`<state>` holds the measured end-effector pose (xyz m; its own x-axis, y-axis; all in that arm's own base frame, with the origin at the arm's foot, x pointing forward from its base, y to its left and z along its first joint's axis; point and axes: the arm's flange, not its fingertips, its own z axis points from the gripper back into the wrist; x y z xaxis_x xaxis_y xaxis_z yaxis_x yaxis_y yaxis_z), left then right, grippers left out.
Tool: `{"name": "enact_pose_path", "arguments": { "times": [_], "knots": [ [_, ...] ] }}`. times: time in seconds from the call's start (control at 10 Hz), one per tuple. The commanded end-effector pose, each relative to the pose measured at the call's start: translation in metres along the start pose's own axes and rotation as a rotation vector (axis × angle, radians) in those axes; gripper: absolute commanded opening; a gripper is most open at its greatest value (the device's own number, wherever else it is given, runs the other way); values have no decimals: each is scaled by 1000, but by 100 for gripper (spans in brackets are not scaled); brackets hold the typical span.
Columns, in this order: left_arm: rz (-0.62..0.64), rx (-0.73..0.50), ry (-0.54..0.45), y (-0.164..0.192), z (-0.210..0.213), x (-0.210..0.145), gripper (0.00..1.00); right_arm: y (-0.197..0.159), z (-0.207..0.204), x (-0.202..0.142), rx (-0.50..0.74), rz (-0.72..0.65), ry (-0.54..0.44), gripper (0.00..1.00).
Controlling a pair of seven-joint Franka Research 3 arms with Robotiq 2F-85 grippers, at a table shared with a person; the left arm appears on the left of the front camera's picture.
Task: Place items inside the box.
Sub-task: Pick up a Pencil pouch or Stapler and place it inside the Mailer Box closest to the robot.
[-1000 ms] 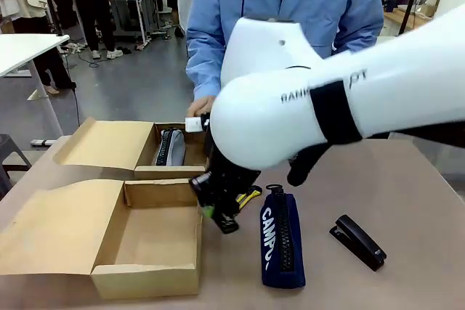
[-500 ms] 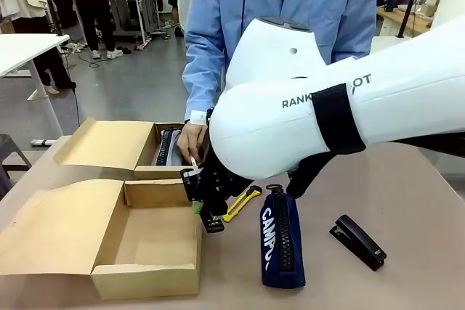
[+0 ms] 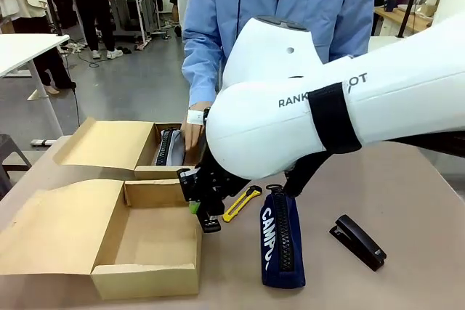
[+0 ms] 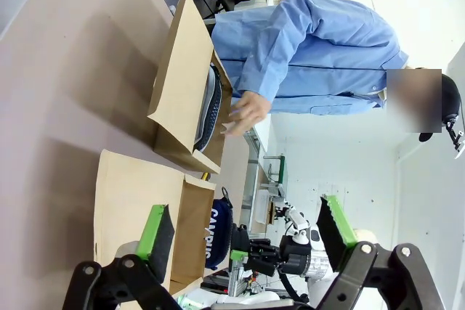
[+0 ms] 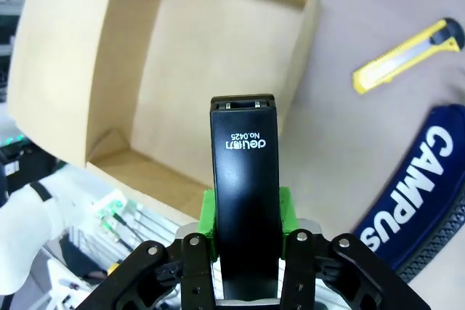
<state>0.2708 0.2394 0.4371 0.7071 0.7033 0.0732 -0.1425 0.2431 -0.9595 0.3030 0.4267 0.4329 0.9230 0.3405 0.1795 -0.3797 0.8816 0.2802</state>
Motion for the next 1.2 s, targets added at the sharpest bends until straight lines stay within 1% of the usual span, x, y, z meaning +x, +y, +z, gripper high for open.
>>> {"name": "enact_pose_path", "arguments": {
  "times": [0.0,0.1,0.3,0.5,0.7,0.9,1.0,1.1],
  "knots": [
    [-19,-21,-3,0,0,-1,100,41,-13,9,-50,9,-69,37],
    [-19,-21,-3,0,0,-1,100,62,-26,10,-82,-6,-60,37],
    [-19,-21,-3,0,0,-1,100,82,-60,16,-161,-27,0,37],
    [-19,-21,-3,0,0,-1,100,84,-89,26,-196,-27,-21,37],
    [-19,-21,-3,0,0,-1,100,76,-109,33,-200,-48,-44,37],
    [-19,-21,-3,0,0,-1,100,67,-115,35,-217,-71,-12,37],
    [-19,-21,-3,0,0,-1,100,65,-114,35,-213,-73,-7,43],
    [-19,-21,-3,0,0,-1,100,63,-113,35,-208,-69,-4,96]
  ]
}}
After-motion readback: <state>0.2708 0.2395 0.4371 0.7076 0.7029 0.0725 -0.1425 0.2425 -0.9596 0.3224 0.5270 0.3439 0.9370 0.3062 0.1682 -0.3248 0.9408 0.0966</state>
